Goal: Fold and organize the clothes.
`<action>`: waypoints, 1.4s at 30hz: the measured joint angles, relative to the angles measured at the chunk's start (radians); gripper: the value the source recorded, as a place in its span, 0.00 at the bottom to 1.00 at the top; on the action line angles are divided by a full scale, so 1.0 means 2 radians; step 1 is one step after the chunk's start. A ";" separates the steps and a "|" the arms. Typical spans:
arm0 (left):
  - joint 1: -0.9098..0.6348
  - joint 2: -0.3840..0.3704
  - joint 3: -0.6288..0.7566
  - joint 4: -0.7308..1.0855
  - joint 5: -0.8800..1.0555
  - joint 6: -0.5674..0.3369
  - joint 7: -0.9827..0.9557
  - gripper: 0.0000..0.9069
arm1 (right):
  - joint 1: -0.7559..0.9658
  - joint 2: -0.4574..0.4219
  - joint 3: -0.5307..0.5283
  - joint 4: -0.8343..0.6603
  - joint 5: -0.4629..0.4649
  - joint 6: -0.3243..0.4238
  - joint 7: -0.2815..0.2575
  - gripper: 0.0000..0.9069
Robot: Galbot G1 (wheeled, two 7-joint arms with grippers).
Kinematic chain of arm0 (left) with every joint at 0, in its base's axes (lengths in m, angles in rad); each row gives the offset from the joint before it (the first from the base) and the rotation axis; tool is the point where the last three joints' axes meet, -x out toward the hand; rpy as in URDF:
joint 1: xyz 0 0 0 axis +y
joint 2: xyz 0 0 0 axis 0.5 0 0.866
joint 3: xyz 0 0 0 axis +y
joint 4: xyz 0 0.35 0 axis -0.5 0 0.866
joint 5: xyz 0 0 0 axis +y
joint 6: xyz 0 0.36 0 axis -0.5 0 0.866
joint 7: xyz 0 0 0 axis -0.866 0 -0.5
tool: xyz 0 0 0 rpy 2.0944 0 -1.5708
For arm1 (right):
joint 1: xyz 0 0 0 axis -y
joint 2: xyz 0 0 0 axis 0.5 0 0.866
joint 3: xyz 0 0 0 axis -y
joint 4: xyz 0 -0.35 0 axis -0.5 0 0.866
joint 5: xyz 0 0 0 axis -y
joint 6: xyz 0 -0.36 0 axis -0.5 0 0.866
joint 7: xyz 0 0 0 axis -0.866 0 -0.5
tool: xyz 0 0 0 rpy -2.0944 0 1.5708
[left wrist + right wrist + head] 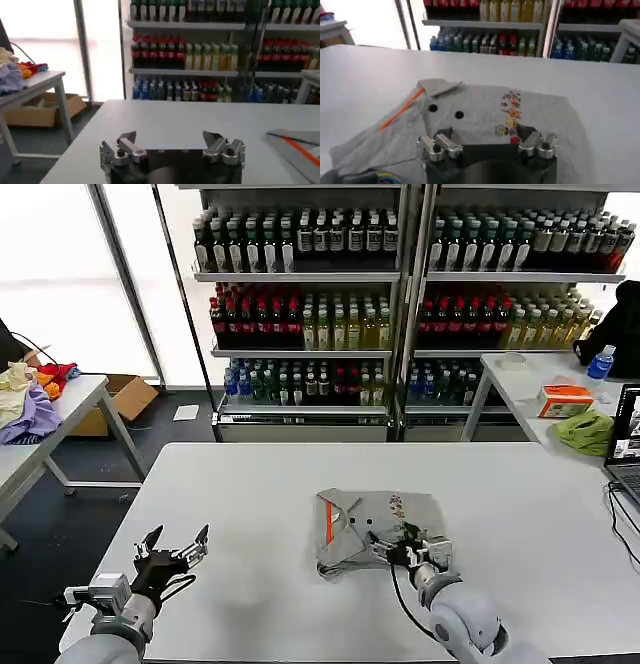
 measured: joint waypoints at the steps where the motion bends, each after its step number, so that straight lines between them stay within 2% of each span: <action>1: -0.001 -0.001 -0.001 -0.001 0.001 -0.002 0.000 1.00 | -0.003 0.001 0.005 0.006 -0.001 0.001 0.000 1.00; 5: -0.004 -0.008 -0.006 -0.005 0.001 -0.013 0.005 1.00 | -0.020 0.008 0.036 0.032 -0.023 0.007 0.003 1.00; 14: -0.010 -0.022 -0.008 0.003 0.006 -0.038 0.016 1.00 | -0.083 0.027 0.160 0.069 -0.128 0.045 0.017 1.00; 21: -0.020 -0.017 -0.006 0.013 0.005 -0.052 0.022 1.00 | -0.129 0.045 0.233 0.077 -0.160 0.070 0.027 1.00; 28: -0.019 -0.010 -0.011 0.017 0.005 -0.057 0.030 1.00 | -0.147 0.054 0.259 0.087 -0.176 0.078 0.028 1.00; 42: -0.021 -0.009 -0.011 0.019 0.012 -0.055 0.030 1.00 | -0.167 0.058 0.271 0.087 -0.192 0.088 0.030 1.00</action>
